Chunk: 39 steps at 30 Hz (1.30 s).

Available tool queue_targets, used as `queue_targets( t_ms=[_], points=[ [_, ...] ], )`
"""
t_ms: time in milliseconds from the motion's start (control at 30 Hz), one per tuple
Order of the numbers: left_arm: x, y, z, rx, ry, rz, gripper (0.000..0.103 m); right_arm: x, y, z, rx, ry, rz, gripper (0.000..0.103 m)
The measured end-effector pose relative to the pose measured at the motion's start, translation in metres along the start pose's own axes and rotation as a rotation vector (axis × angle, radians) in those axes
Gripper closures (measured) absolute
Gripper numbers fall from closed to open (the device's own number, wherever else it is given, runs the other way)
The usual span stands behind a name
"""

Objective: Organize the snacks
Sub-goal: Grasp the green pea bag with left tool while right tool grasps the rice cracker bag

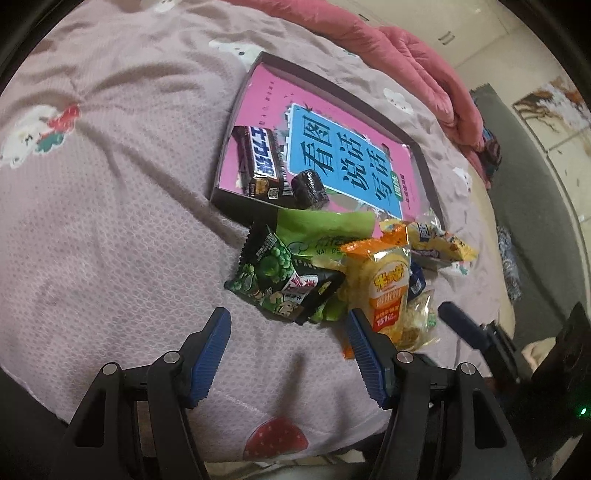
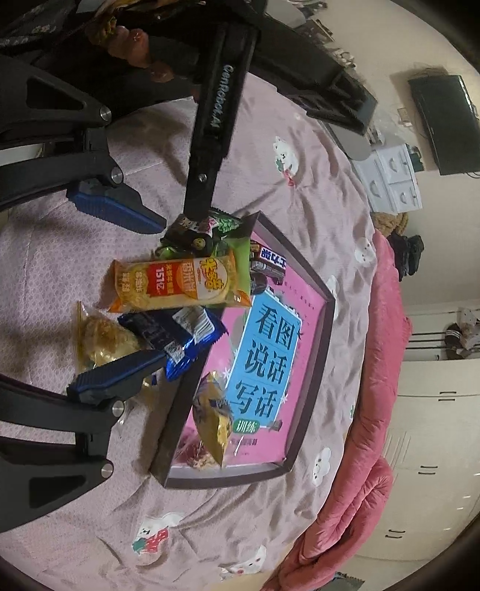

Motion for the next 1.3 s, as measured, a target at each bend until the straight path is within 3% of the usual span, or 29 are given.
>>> queue_targets(
  t_ms=[233,633,1100,1300],
  points=[
    [0.007,-0.001,-0.008,-0.034,0.019,0.07,0.036,-0.004,0.0,-0.024,0.007,0.043,-0.003,0.053],
    [0.012,0.0,-0.027,-0.086,0.08,0.18,0.038,-0.007,-0.003,-0.051,-0.004,0.075,0.002,0.065],
    [0.015,0.01,-0.045,-0.235,0.158,0.422,0.053,-0.005,0.0,-0.061,0.02,0.065,0.005,0.068],
    [0.017,0.008,-0.047,-0.282,0.165,0.45,0.06,0.001,0.002,-0.053,0.008,0.035,0.031,0.069]
  ],
)
Point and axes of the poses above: each gripper's, at about its wrist camera, not at the fingertips, and z roughly against the way its jaws point, y to its left, x to its top, the point moved 10 cm from there along -z, roughly the way its jaws point, and after that the axes turned 14 degrees about x, right-handed, at the moved point
